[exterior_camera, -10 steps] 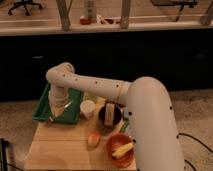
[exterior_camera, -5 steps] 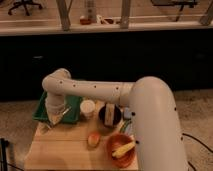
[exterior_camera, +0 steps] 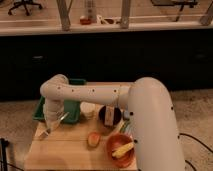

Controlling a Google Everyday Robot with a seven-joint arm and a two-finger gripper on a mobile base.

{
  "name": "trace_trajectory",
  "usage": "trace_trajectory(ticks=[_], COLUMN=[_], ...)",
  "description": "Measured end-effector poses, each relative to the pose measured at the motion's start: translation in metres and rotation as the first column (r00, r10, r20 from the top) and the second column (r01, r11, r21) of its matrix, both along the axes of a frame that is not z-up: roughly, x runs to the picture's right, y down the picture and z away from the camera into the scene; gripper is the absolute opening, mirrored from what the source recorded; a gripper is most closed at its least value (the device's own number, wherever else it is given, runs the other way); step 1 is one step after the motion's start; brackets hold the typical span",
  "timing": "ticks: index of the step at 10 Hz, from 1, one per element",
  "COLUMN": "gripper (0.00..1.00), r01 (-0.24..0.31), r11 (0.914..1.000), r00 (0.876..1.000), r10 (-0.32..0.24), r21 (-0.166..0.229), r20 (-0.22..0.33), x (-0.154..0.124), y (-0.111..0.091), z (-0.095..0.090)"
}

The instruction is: Place fork in table surface

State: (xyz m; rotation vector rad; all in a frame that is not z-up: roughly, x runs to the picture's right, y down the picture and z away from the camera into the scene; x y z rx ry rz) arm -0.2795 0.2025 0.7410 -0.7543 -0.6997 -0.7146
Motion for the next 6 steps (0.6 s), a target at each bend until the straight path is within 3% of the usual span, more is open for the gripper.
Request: trace_trajectory(ticks=[6], gripper=[0.00], r01=[0.106], r11=[0.9944], r00=[0.990], r10=[-0.106], r21=[0.006], r20=[0.097], x=[-0.003], y=[0.030], z=[0.000])
